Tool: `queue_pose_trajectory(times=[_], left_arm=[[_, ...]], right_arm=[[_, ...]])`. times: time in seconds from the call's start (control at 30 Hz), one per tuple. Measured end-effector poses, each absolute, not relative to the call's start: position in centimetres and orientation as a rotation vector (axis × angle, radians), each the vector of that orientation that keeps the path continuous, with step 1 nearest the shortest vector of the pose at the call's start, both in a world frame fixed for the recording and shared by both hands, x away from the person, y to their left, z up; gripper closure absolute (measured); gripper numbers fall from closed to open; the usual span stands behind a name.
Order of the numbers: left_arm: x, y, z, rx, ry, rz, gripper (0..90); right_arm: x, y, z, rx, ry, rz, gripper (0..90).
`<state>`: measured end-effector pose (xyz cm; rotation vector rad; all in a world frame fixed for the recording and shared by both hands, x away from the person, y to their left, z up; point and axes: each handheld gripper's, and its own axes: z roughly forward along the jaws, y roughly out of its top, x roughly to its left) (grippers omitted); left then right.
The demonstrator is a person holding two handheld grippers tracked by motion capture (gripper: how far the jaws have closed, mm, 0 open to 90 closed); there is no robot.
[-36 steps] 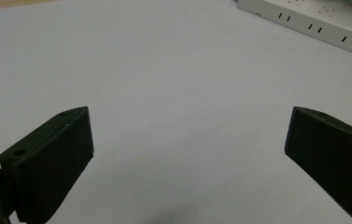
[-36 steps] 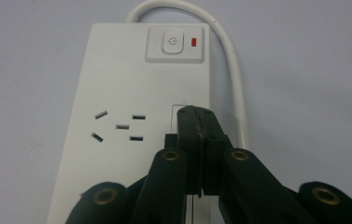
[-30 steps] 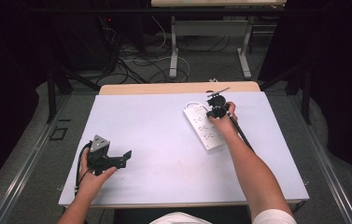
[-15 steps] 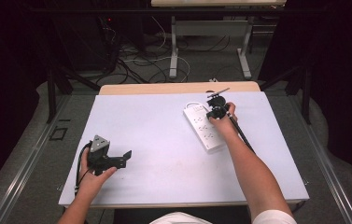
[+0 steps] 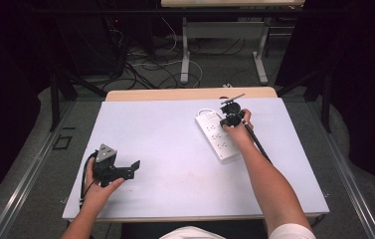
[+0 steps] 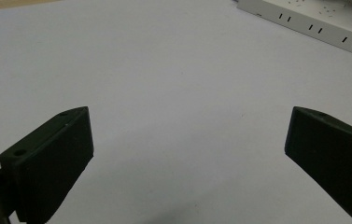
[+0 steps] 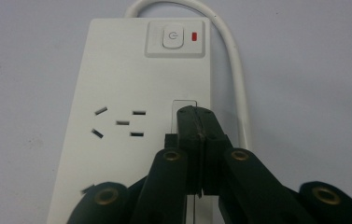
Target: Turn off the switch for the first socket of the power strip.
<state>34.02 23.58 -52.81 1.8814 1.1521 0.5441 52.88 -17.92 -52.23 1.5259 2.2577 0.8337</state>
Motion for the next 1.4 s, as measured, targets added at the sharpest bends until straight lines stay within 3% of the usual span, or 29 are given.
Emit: queue_pose_trajectory(times=[1.4], left_arm=[[34.0, 23.9, -52.8, 1.881, 1.162, 0.547, 1.4]], right_arm=[[52.8, -18.6, -51.2, 1.511, 2.267, 0.856, 84.5]])
